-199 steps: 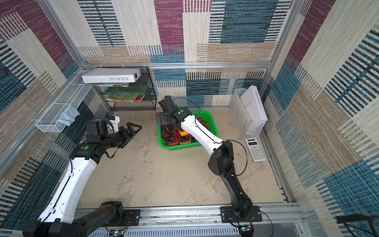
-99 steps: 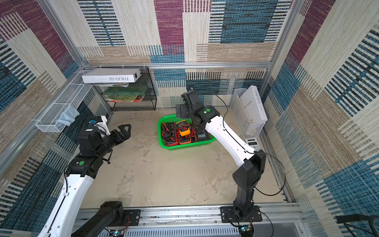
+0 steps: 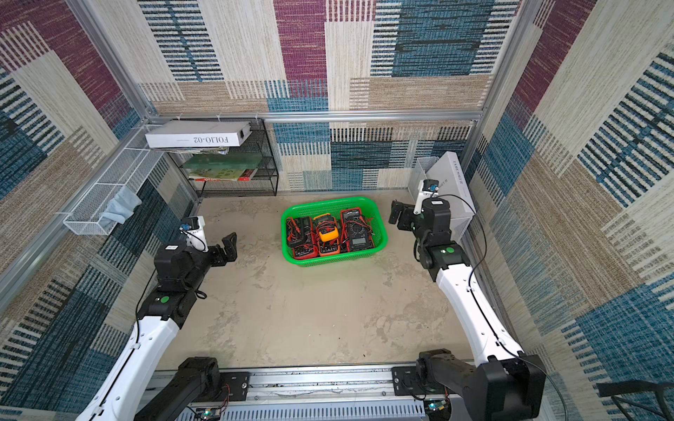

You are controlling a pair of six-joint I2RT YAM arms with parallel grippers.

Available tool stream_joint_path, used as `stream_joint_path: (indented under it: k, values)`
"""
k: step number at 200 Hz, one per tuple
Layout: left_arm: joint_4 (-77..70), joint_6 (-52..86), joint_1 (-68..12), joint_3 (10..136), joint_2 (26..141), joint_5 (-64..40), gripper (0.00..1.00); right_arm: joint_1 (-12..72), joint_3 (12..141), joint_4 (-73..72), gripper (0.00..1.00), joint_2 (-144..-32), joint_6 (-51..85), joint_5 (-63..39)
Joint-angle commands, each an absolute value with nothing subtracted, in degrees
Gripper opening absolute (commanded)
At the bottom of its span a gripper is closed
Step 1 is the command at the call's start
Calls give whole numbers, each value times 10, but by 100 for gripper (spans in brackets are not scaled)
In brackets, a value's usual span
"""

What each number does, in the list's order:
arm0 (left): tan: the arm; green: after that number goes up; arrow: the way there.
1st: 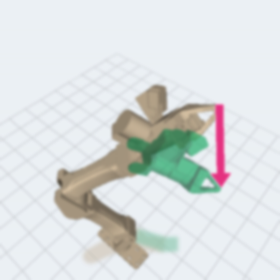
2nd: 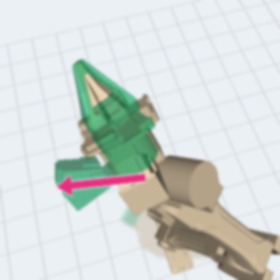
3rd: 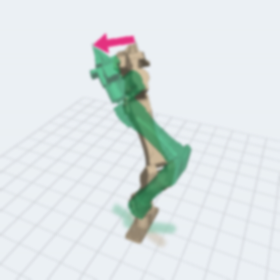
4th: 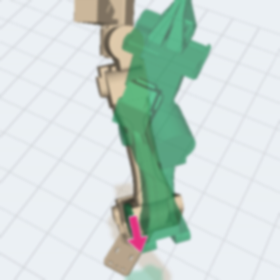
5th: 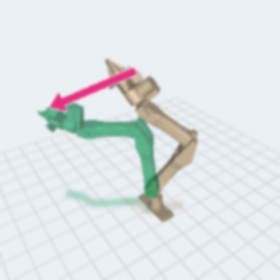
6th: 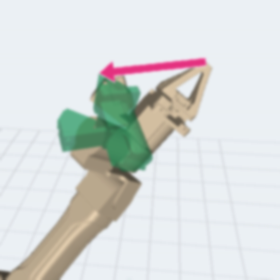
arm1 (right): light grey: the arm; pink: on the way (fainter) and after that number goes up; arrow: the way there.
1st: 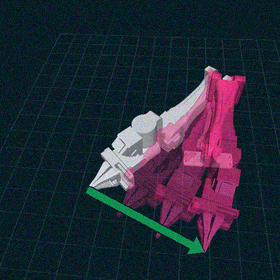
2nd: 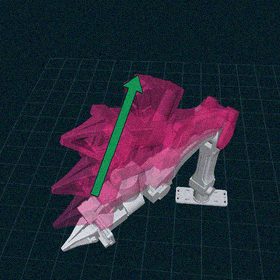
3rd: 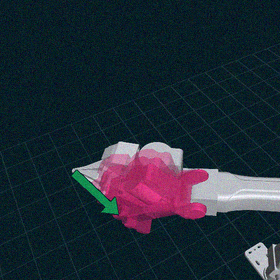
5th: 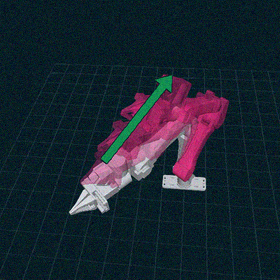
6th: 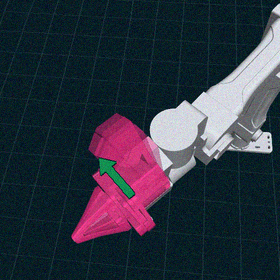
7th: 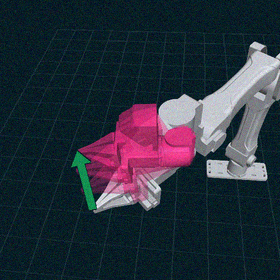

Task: Put the multimeter into the basket
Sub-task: Reset both arms

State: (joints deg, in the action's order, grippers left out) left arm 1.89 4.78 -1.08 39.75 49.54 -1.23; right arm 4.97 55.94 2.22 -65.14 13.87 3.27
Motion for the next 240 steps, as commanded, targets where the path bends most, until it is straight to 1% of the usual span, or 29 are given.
stream_joint_path:
  k: [1, 15, 41, 68, 97, 125, 157, 165, 172, 178, 200, 210, 223, 233, 240]
  values:
    - [-63, -13, -9, 371, 509, 14, 100, -20, 496, -103, 100, -634, 100, -62]
    - [-80, -17, -7, 353, 522, 17, 100, -46, 450, -139, 100, -625, 74, -52]
    - [-108, -40, -3, 318, 544, 17, 100, -58, 355, -226, 99, -617, 41, 0]
    - [-151, -65, 4, 283, 573, 0, 100, -66, 289, -280, 99, -643, 49, 33]
    - [-200, -75, 15, 249, 606, -16, 100, -66, 204, -396, 99, -655, 58, 44]
    - [-256, -62, 19, 223, 644, -24, 100, -67, 174, -465, 100, -687, 48, 49]
    - [-342, -30, 19, 219, 736, -69, 100, -65, 152, -534, 99, -746, 54, 77]
    - [-388, -29, 20, 216, 761, -83, 100, -65, 142, -565, 100, -762, 52, 73]
    - [-414, -32, 20, 214, 783, -91, 100, -63, 146, -554, 99, -760, 46, 65]
    - [-428, -33, 20, 214, 800, -95, 100, -60, 142, -574, 100, -765, 39, 63]
    - [-483, -38, 21, 211, 856, -106, 99, -56, 150, -581, 99, -778, 21, 11]
    - [-451, -38, 23, 227, 854, -108, 100, -47, 146, -601, 100, -784, 15, 1]
    - [-442, -43, 26, 237, 861, -123, 100, -20, 103, -724, 99, -832, -11, 3]
    - [-412, -46, 25, 250, 861, -127, 100, 12, 90, -818, 100, -886, -47, 27]
    - [-412, -45, 25, 255, 866, -127, 100, 13, 100, -777, 100, -875, -45, 34]
